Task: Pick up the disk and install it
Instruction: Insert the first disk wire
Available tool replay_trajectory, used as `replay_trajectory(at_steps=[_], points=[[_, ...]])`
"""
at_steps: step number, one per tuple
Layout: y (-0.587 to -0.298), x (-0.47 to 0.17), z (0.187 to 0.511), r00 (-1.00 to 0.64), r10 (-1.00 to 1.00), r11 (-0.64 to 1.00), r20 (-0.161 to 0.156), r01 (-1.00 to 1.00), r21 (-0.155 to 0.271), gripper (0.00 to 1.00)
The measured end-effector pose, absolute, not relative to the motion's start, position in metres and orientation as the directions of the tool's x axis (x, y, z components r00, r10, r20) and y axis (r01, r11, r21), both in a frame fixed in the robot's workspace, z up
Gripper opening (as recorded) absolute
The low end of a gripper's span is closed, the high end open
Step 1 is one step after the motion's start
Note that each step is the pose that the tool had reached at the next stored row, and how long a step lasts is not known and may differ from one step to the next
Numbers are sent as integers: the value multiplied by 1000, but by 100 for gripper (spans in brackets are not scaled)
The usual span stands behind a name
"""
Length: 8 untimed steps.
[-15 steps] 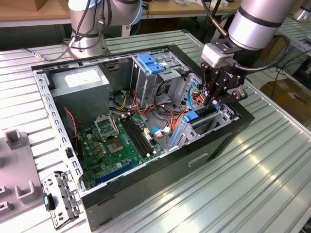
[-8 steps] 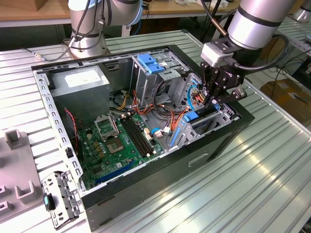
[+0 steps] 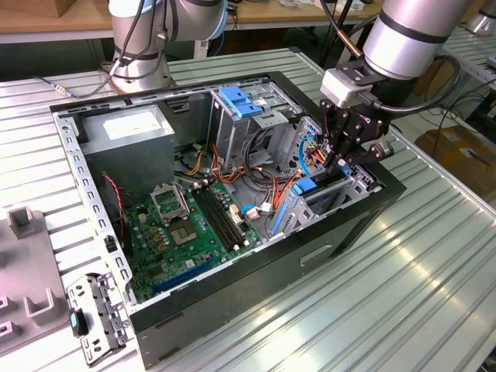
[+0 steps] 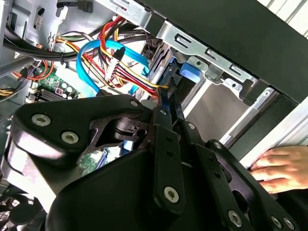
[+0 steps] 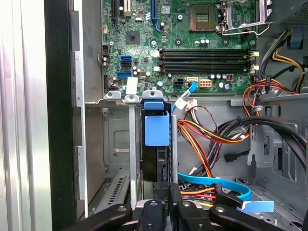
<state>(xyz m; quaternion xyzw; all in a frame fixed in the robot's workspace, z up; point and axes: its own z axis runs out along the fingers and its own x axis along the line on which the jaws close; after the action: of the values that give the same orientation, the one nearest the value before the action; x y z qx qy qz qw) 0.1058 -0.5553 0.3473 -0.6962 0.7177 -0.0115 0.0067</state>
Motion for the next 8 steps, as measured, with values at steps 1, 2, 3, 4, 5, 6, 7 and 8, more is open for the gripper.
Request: replay_trajectory(at_steps=[1, 2, 3, 4, 5, 6, 7, 8], points=[[-555, 106, 347, -30, -1000, 30, 6, -999, -26, 16], [-555, 106, 347, -30, -1000, 30, 6, -999, -26, 16], [-555, 106, 347, -30, -1000, 30, 6, -999, -26, 16], [-555, 106, 347, -31, -1000, 30, 6, -999, -26, 16], [-555, 106, 346, -30, -1000, 30, 6, -999, -26, 16], [-555, 106, 345, -30, -1000, 30, 6, -999, -26, 16], [-555, 106, 344, -30, -1000, 30, 7, -999, -26, 16], [-555, 106, 343, -30, -1000, 30, 6, -999, -26, 16]])
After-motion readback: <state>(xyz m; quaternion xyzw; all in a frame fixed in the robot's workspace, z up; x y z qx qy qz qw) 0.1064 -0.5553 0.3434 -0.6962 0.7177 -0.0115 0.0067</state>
